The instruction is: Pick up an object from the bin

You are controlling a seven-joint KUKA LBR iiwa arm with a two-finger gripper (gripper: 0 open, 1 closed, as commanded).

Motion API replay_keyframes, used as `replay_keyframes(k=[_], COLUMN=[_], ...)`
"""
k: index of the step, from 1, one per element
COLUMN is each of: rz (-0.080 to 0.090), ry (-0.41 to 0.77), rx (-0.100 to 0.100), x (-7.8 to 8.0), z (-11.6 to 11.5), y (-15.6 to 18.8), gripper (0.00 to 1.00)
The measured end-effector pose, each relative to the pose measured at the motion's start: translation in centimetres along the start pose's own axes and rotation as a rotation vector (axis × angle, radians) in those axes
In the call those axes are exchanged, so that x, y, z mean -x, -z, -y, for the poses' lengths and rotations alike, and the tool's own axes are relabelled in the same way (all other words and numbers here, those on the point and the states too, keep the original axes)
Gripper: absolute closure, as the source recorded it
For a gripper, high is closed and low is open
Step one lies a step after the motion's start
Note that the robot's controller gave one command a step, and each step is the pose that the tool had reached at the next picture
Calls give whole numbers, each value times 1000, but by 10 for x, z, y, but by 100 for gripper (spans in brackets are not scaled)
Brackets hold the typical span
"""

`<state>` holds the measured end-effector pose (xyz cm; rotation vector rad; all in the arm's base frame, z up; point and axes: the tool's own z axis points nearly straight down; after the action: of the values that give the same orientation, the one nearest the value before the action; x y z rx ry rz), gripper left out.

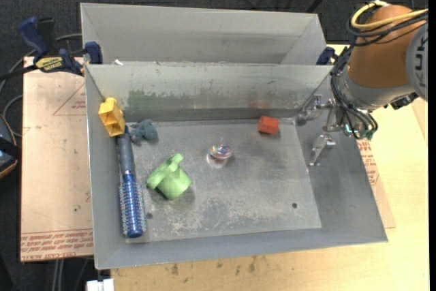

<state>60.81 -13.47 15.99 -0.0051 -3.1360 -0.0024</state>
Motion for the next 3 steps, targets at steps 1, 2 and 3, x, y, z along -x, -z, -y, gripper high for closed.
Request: replay_keyframes(k=[1, 2, 3], rz=[11, 1, 8], ry=[106, 85, 181], rx=[3, 4, 2], x=[25, 26, -13], z=[-112, -211, -305], y=[1, -73, -81], gripper=[0, 0, 0])
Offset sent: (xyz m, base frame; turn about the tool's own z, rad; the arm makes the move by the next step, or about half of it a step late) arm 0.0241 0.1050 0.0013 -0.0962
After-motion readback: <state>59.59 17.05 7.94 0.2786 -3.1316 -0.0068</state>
